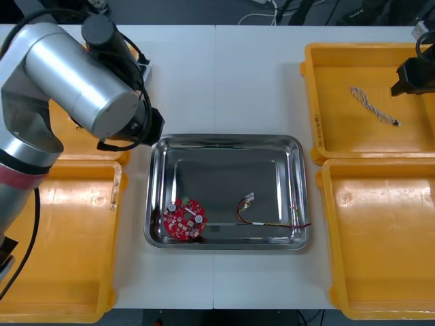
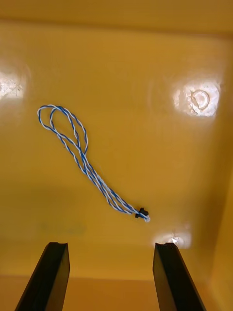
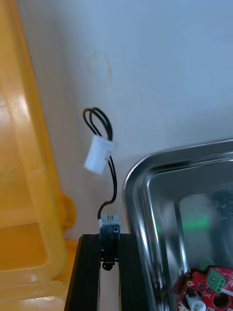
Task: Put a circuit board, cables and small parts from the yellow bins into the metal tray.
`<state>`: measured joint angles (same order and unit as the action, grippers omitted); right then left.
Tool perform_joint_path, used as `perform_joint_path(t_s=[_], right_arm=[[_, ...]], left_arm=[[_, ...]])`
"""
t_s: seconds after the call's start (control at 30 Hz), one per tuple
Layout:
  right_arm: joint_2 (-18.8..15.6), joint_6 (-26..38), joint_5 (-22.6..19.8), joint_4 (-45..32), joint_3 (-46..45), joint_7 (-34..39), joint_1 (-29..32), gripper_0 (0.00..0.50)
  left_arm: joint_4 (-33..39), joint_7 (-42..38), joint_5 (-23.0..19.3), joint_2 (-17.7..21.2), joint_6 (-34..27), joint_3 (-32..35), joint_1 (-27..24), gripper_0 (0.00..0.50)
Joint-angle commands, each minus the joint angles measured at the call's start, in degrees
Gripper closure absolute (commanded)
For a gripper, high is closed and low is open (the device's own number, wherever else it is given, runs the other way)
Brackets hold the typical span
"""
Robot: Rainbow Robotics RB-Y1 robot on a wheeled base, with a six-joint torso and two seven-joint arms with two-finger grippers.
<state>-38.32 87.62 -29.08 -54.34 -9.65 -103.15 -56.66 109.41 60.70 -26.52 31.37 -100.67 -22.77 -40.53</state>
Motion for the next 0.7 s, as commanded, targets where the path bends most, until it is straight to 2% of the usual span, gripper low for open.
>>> perform_joint_path(t_s=[0.03, 0.37, 0.7], right_arm=[[0.8, -2.8, 0.1, 1.5, -0.5, -2.3, -3.5, 0.0], [1.8, -8.2, -0.2, 9.8, -2.8, -16.0, -5.4, 0.0], [3.3, -12.7, 0.2, 14.6, -2.8, -27.4, -6.9, 0.0]], left_arm=[[2.0, -2.8, 2.3, -2.1, 1.9, -4.4, 1.4, 0.5], [1.9, -10.3, 2.5, -2.4, 6.8, -11.1, 3.0, 0.5], [-0.8, -12.4, 3.1, -2.6, 10.3, -14.7, 3.9, 0.5]])
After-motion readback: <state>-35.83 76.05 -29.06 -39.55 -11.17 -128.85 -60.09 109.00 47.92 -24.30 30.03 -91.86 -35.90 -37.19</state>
